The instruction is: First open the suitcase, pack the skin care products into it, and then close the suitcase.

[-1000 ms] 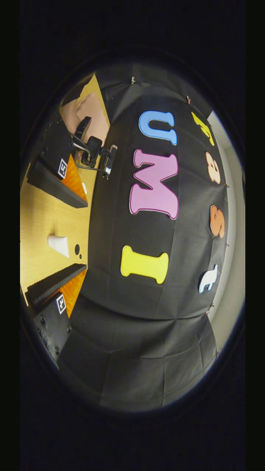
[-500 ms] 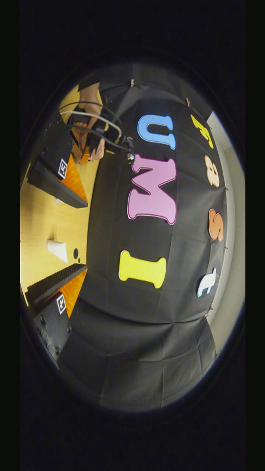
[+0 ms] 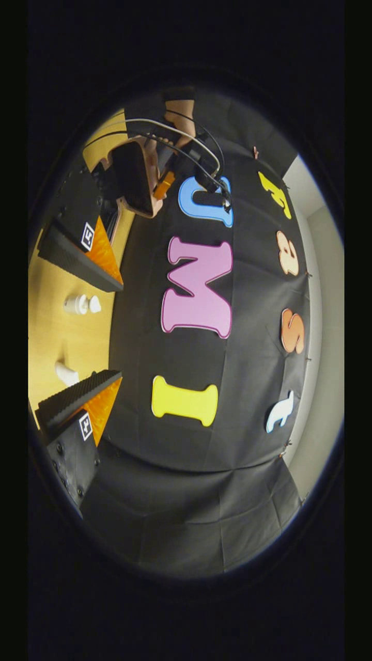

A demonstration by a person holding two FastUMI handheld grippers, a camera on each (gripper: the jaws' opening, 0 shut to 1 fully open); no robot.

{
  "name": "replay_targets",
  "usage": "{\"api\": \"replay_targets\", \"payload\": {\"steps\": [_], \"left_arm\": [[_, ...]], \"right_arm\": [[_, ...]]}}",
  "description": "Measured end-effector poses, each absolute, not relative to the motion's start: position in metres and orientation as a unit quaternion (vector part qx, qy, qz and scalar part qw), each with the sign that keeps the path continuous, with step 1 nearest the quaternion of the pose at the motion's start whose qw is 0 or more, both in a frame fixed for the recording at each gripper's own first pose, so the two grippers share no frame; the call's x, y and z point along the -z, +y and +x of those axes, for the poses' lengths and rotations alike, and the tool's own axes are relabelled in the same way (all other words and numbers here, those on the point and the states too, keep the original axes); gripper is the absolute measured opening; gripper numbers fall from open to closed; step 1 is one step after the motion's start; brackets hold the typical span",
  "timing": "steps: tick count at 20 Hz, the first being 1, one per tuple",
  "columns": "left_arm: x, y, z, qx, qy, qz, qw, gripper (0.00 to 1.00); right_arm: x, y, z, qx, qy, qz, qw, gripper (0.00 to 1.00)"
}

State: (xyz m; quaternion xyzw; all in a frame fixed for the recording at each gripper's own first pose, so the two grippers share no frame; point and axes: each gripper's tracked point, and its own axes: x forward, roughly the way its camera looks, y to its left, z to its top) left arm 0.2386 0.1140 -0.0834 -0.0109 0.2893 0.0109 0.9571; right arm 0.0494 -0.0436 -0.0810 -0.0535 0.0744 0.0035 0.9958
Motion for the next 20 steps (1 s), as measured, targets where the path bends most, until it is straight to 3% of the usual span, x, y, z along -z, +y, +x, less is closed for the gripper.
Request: {"api": "replay_targets", "payload": {"steps": [4, 5, 6, 11, 14, 18, 20], "left_arm": [[0.089, 0.195, 0.237, -0.033, 0.286, 0.06, 0.956, 0.07], [0.092, 0.211, 0.236, -0.039, 0.286, 0.079, 0.954, 0.11], [0.096, 0.23, 0.236, -0.049, 0.285, 0.094, 0.953, 0.07], [0.132, 0.326, 0.254, -0.111, 0.276, 0.084, 0.951, 0.07], [0.179, 0.381, 0.259, -0.131, 0.287, 0.105, 0.943, 0.07], [0.249, 0.431, 0.254, -0.183, 0.34, 0.083, 0.919, 0.07], [0.29, 0.441, 0.251, -0.181, 0.36, 0.04, 0.914, 0.07]], "right_arm": [[0.079, -0.022, 0.053, -0.015, 0.077, -0.05, 0.996, 0.97], [0.081, -0.02, 0.053, -0.015, 0.08, -0.051, 0.995, 0.97], [0.083, -0.017, 0.053, -0.014, 0.086, -0.053, 0.995, 0.97], [0.097, -0.003, 0.05, -0.003, 0.106, -0.056, 0.993, 0.97], [0.115, 0.0, 0.049, 0.017, 0.118, -0.06, 0.991, 0.97], [0.148, 0.008, 0.049, 0.022, 0.153, -0.063, 0.986, 0.97], [0.152, 0.007, 0.051, 0.023, 0.155, -0.063, 0.986, 0.97]]}}
